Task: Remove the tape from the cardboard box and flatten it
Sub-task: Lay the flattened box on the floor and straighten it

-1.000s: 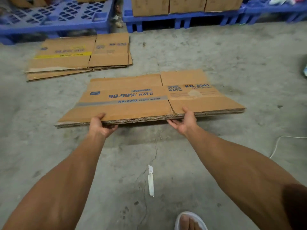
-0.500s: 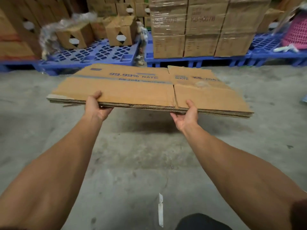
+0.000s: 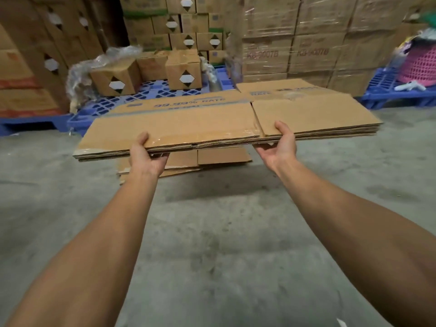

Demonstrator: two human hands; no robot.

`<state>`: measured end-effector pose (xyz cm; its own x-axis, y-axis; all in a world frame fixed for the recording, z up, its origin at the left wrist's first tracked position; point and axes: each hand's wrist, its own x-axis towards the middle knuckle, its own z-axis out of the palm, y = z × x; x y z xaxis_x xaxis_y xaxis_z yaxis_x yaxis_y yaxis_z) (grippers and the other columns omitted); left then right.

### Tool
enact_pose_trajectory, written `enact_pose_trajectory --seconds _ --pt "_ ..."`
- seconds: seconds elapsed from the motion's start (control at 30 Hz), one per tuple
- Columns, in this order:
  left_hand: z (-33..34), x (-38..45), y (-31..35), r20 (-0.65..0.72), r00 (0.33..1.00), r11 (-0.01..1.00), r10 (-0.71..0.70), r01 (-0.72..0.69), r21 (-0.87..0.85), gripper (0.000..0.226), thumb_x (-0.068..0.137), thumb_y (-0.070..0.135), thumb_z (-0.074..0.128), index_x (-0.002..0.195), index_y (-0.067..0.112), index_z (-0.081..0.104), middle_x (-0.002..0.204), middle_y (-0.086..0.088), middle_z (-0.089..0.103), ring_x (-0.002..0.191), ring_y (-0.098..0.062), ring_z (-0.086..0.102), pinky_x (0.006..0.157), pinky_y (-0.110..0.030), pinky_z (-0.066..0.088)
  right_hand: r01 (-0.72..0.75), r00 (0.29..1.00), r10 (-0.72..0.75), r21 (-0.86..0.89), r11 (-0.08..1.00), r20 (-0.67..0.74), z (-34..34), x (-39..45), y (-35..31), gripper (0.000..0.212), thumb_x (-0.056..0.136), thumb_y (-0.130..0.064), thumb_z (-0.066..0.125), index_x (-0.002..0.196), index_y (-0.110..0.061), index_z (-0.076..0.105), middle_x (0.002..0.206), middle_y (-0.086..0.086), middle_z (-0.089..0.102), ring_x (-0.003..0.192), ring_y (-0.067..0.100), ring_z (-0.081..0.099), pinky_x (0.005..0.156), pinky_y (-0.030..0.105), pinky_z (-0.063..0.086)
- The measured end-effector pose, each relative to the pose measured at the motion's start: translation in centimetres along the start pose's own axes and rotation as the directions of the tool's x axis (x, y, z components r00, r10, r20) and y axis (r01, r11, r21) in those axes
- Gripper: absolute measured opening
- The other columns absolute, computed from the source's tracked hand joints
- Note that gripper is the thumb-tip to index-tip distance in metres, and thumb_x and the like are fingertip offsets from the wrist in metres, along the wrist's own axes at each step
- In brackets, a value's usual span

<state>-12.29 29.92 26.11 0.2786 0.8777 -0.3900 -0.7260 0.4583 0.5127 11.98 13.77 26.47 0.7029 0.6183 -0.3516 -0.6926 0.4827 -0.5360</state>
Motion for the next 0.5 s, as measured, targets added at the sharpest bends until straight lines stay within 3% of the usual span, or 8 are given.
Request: enact_pose_trajectory --seconds 0.1,0.2,0.4,0.5 --pt "-1.2 2.6 3.5 0.005 0.999 0.999 -0.044 0.044 -0.025 0.023 0.087 0.013 0.064 0.11 0.011 0.064 0.096 -0.013 0.073 0.092 -0.033 0.07 0.073 -0.05 0.058 -0.007 1.0 0.007 -0.011 1.0 -0.012 3.3 0.8 4.0 0.02 0.077 -0.014 0.073 0.096 -0.017 0.065 0.129 0.011 0.06 0.115 0.038 0.057 0.097 0.061 0.045" --pt "-2.1 5.2 7.1 -0.076 0.997 0.999 -0.034 0.035 0.014 0.027 0.083 0.018 0.07 0.11 0.016 0.067 0.098 -0.008 0.074 0.097 -0.029 0.068 0.087 -0.049 0.053 -0.046 0.999 0.045 -0.047 0.998 -0.02 6.4 2.2 7.5 0.014 0.078 -0.017 0.073 0.09 -0.02 0.066 0.137 0.011 0.055 0.124 0.039 0.051 0.105 0.061 0.038" --pt "-2.3 11.7 9.9 -0.144 0.989 1.0 -0.022 0.021 -0.009 0.038 0.078 0.02 0.076 0.115 0.018 0.069 0.11 -0.006 0.066 0.112 -0.027 0.059 0.109 -0.051 0.039 -0.101 0.995 0.099 -0.083 0.991 -0.032 10.5 6.6 10.7 0.023 0.083 -0.017 0.071 0.103 -0.02 0.062 0.149 0.018 0.035 0.137 0.042 0.034 0.114 0.056 0.028" --pt "-1.1 15.3 9.3 -0.114 0.993 0.999 -0.035 0.032 -0.029 0.02 0.083 0.018 0.073 0.104 0.018 0.07 0.099 -0.007 0.07 0.105 -0.026 0.063 0.107 -0.049 0.042 -0.133 0.991 0.131 -0.09 0.987 -0.029 11.1 11.3 11.6 0.028 0.082 -0.019 0.072 0.107 -0.022 0.06 0.153 0.02 0.029 0.141 0.042 0.029 0.116 0.056 0.025"
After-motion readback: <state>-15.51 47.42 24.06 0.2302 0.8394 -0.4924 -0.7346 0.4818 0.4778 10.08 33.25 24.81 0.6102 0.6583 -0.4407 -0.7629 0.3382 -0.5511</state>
